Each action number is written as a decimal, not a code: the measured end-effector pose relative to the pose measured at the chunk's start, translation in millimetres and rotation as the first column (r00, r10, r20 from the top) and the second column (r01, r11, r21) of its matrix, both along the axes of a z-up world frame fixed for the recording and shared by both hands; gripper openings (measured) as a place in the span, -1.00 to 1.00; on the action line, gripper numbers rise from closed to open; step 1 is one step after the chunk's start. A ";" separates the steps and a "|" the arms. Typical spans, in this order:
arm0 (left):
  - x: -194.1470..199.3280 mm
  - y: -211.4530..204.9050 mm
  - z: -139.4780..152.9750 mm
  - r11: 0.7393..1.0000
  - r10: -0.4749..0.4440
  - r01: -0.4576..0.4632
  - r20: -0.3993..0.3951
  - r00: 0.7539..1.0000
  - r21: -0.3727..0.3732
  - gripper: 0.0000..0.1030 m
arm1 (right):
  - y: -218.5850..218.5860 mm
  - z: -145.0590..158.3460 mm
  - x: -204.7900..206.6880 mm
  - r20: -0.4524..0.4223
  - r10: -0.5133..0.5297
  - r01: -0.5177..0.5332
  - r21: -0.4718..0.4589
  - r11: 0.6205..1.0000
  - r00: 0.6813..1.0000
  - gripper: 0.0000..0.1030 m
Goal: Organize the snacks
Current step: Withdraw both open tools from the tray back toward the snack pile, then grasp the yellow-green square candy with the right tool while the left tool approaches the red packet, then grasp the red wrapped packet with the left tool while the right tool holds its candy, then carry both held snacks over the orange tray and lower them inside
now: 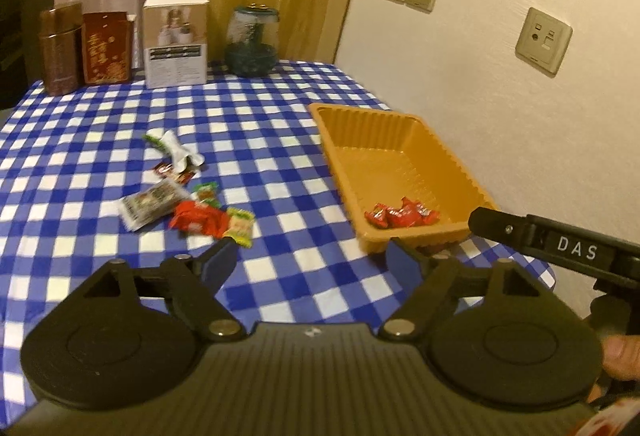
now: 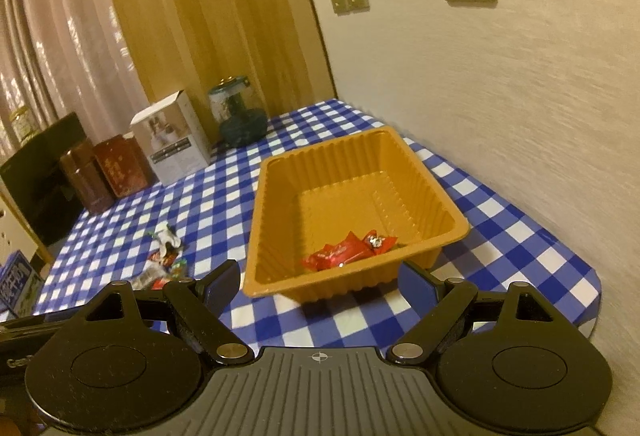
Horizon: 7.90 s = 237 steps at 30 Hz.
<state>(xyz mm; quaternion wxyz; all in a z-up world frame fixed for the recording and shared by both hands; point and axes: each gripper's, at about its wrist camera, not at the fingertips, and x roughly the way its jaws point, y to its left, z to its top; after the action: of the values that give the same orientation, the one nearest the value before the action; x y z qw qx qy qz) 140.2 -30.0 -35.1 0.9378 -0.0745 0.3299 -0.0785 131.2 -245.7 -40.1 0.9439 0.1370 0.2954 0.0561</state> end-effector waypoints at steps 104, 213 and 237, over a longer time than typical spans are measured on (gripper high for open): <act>102.3 141.7 -81.2 0.998 0.018 -0.013 -0.075 0.997 0.064 0.99 | 175.2 -105.0 123.9 -0.122 0.318 -0.332 -0.124 0.935 0.940 -0.52; -46.5 46.1 19.2 0.988 0.074 -0.081 -0.061 0.995 -0.134 -0.38 | 65.2 15.9 -34.2 -0.072 0.229 -0.235 -0.090 0.968 0.971 -0.53; -9.2 7.6 32.5 0.988 -0.023 0.015 -0.048 0.999 -0.152 -0.38 | 9.9 32.8 -3.7 -0.048 0.142 -0.145 -0.079 0.986 0.989 -0.53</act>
<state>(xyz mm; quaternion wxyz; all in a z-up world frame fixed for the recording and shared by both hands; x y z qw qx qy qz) 131.0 -22.4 -2.6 0.9201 -0.1444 0.3469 -0.1102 127.5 -235.7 -7.3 0.9357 0.0775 0.3266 0.1087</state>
